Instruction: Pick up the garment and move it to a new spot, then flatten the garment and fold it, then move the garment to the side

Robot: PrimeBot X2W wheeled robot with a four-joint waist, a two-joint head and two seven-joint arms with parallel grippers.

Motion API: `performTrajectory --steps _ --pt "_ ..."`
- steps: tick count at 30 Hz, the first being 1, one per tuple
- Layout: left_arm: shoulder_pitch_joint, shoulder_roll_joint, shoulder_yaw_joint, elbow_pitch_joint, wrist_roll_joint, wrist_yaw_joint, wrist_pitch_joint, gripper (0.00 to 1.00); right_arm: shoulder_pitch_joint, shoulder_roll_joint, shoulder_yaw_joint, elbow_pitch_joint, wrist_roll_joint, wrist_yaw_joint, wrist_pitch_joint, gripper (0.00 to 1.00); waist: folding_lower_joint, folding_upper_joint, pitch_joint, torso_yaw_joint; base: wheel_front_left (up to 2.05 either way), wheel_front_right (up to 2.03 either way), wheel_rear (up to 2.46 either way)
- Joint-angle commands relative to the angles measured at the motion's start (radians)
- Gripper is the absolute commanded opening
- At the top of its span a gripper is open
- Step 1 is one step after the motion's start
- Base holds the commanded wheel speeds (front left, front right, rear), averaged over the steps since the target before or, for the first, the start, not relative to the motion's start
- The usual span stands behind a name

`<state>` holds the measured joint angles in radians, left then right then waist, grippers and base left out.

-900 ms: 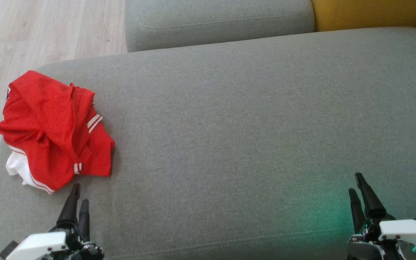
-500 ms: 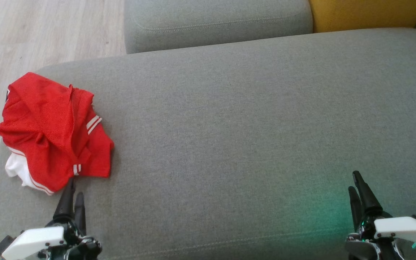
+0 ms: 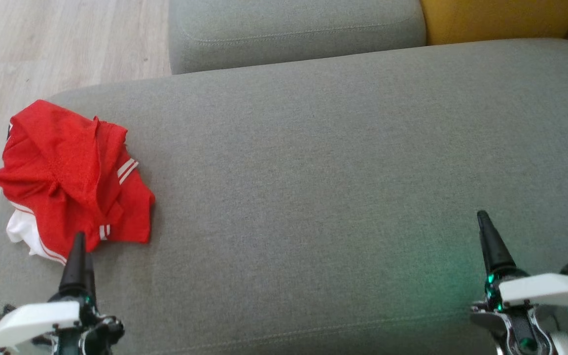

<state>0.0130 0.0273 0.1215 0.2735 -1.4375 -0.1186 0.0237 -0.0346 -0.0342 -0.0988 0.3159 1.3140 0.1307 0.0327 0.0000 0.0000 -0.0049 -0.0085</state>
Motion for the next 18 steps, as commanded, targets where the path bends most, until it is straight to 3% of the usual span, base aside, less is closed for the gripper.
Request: performTrajectory --steps 1,18 --pt "-0.062 0.012 0.025 -0.052 0.035 0.0 -0.009 1.0 -0.064 -0.004 0.007 -0.051 -0.049 0.0 -0.017 1.0 0.0 0.0 0.001 -0.001 0.0 0.0 0.0" --pt "-0.089 0.014 0.009 -0.184 0.298 0.046 -0.056 1.0 -0.126 -0.006 0.057 -0.154 -0.375 0.0 -0.064 1.0 0.0 0.0 0.003 -0.003 0.0 0.0 0.0"
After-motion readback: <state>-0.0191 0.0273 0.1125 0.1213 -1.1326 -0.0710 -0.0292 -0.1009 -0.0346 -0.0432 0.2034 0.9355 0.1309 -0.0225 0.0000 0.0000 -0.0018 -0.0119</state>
